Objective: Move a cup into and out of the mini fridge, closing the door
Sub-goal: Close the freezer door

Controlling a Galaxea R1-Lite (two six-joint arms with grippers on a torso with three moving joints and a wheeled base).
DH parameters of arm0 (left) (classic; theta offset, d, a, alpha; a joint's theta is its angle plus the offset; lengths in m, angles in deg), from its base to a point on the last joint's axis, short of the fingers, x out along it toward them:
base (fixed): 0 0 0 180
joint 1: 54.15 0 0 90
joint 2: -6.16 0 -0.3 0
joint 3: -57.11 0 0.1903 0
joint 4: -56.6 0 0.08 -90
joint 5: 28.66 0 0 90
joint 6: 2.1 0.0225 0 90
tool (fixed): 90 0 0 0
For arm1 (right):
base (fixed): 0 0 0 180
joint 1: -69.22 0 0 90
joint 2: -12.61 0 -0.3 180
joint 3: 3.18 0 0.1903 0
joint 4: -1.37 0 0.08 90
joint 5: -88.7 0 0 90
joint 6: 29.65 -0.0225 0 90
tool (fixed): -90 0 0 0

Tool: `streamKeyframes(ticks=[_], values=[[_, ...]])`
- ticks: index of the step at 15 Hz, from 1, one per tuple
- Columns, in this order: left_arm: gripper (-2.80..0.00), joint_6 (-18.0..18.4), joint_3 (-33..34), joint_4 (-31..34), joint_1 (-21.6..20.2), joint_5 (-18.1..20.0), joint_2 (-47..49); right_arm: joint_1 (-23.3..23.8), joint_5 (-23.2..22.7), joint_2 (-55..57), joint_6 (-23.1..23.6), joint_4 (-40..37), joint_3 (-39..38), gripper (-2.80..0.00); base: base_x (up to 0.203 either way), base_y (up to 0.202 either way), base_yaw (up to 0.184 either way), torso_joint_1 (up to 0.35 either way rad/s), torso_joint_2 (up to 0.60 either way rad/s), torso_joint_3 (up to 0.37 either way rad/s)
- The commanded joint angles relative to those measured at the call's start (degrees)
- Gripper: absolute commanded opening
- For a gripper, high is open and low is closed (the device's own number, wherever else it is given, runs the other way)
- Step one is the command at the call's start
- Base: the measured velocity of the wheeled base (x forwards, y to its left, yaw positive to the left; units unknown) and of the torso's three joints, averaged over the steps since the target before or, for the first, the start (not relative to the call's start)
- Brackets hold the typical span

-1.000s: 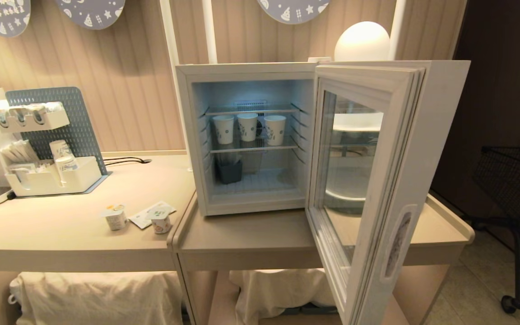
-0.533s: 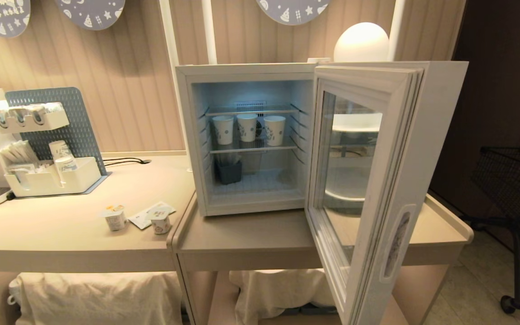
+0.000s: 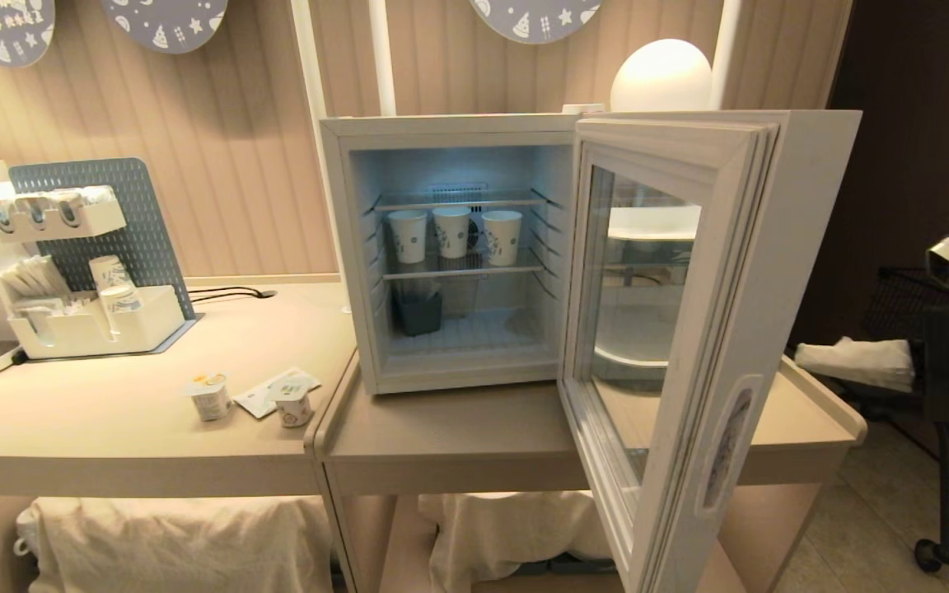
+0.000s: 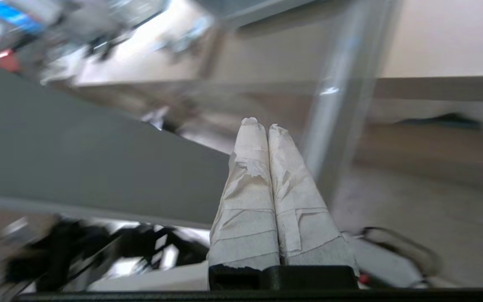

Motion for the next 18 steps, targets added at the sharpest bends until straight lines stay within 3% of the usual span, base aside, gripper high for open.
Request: streamKeyframes(ticks=[1,3,4,8,10,13,15,18], values=[[-2.80,-0.06,0.09,-0.01,-0.04,-0.04,0.07,-3.00,-6.87,9.81,-1.52,0.11,4.48,-2.80,0.000,0.000,0.000,0.000,0.00,0.000],[-2.80,-0.06,0.09,-0.01,-0.04,-0.04,0.07,-8.54,-6.05,10.68,-5.97,0.51,7.83,-2.80,0.000,0.000,0.000,0.000,0.00,0.000],[-2.80,-0.06,0.09,-0.01,-0.04,-0.04,0.07,-11.65,-3.20,11.24,-7.97,0.56,9.83,-2.80,0.000,0.000,0.000,0.000,0.00,0.000],[-2.80,-0.06,0.09,-0.01,-0.04,-0.04,0.07,-25.33,17.51,17.73,-11.97,-1.01,22.52,-2.80,0.000,0.000,0.000,0.000,0.00,0.000],[-2.80,-0.06,0.09,-0.01,-0.04,-0.04,0.07,-30.03,23.54,21.18,-12.08,-5.52,31.91,-2.80,0.000,0.000,0.000,0.000,0.00,0.000],[-2.80,-0.06,0.09,-0.01,0.03,-0.04,0.07,-35.57,30.86,27.64,-11.60,-13.77,51.32,-2.80,0.000,0.000,0.000,0.000,0.00,0.000],[-2.80,-0.14,0.09,-0.01,-0.04,-0.04,0.07,-39.12,36.05,32.69,-8.20,-14.85,62.37,-2.80,0.000,0.000,0.000,0.000,0.00,0.000],[-2.80,-0.06,0.09,-0.01,-0.04,-0.04,0.07,-45.15,47.78,39.78,0.63,-9.62,63.73,-2.80,0.000,0.000,0.000,0.000,0.00,0.000]])
